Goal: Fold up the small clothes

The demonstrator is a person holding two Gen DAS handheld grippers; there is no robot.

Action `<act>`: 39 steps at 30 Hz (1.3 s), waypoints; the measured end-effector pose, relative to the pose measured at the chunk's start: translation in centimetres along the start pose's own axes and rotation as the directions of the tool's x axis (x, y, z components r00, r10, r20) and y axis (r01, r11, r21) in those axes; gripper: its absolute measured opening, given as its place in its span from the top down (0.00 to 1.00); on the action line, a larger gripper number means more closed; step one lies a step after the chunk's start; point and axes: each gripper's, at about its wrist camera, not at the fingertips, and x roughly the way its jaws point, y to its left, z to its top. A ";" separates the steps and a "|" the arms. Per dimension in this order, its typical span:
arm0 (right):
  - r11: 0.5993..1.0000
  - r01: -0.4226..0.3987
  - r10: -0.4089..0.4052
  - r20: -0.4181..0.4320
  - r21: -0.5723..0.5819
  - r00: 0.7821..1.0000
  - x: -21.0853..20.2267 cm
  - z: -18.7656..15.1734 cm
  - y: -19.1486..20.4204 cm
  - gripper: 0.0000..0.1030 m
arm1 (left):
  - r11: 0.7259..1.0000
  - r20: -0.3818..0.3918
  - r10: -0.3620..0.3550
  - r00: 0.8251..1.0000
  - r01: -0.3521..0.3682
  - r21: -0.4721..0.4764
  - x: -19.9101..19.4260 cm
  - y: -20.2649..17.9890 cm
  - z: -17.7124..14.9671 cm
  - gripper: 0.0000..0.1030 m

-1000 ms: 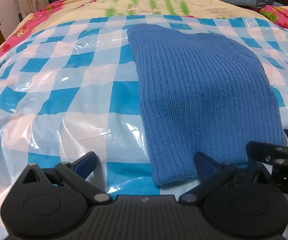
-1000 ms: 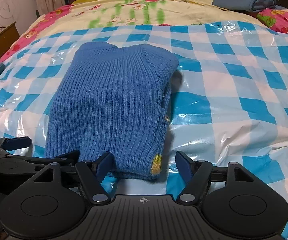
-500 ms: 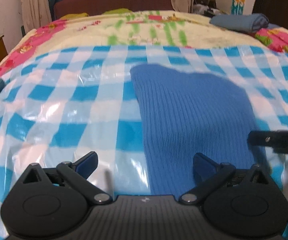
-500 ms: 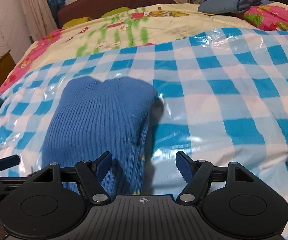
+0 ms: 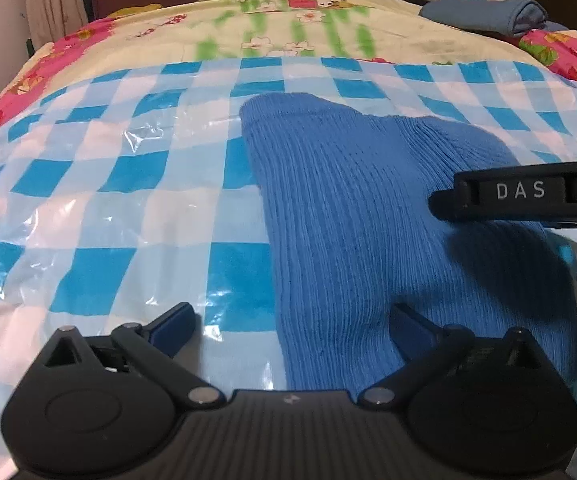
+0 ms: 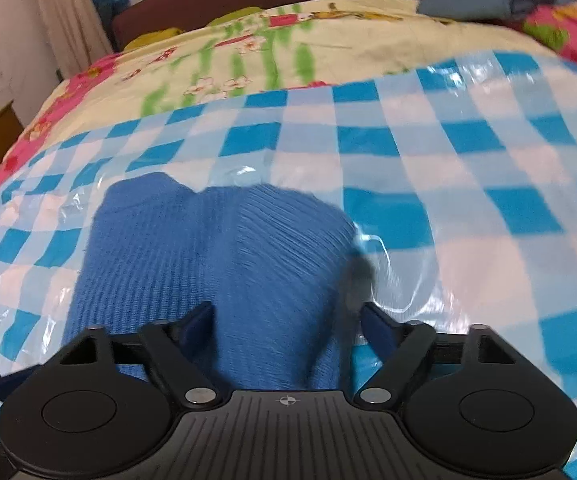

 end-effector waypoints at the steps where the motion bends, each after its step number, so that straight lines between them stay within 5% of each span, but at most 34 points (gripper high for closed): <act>1: 1.000 -0.008 0.008 -0.010 0.018 1.000 0.0 0.1 -0.3 0.18 | 1.000 -0.008 -0.008 1.000 0.008 0.003 -0.2 0.2 0.1 0.00; 6: 1.000 -0.011 0.010 0.036 0.021 0.999 -4.0 1.5 -0.2 0.18 | 0.998 0.034 -0.053 0.998 0.054 -0.015 -2.3 2.2 0.0 0.00; 11: 0.992 -0.108 0.108 0.015 0.066 0.994 -7.4 -1.6 -0.8 0.17 | 0.996 0.024 -0.070 0.997 0.071 -0.049 -3.9 4.0 -2.3 0.00; 18: 0.952 -0.181 0.213 -0.113 0.247 0.970 -5.5 -5.0 -3.8 0.17 | 0.991 0.005 -0.129 0.992 0.129 -0.021 -3.7 2.6 -2.7 0.00; 23: 0.957 -0.221 0.248 -0.135 0.187 0.959 -4.6 -6.2 -2.5 0.15 | 0.992 -0.026 -0.128 0.991 0.129 0.011 -2.6 1.3 -3.1 0.00; 27: 0.959 -0.231 0.255 -0.138 0.166 0.957 -4.8 -6.4 -1.4 0.41 | 0.986 -0.023 -0.164 0.986 0.165 0.017 -3.2 1.3 -3.2 0.14; 30: 0.958 -0.243 0.266 -0.157 0.149 0.951 -5.2 -6.7 -1.1 0.64 | 0.979 -0.029 -0.199 0.980 0.200 0.043 -3.7 0.8 -3.3 0.37; 32: 0.943 -0.277 0.308 -0.169 0.185 0.936 -5.6 -7.0 -1.7 0.67 | 0.973 -0.040 -0.218 0.975 0.220 0.062 -4.2 0.4 -3.5 0.49; 39: 0.952 -0.267 0.292 -0.180 0.147 0.940 -6.3 -7.6 -1.4 0.67 | 0.974 -0.047 -0.207 0.977 0.210 0.084 -4.8 0.4 -4.2 0.48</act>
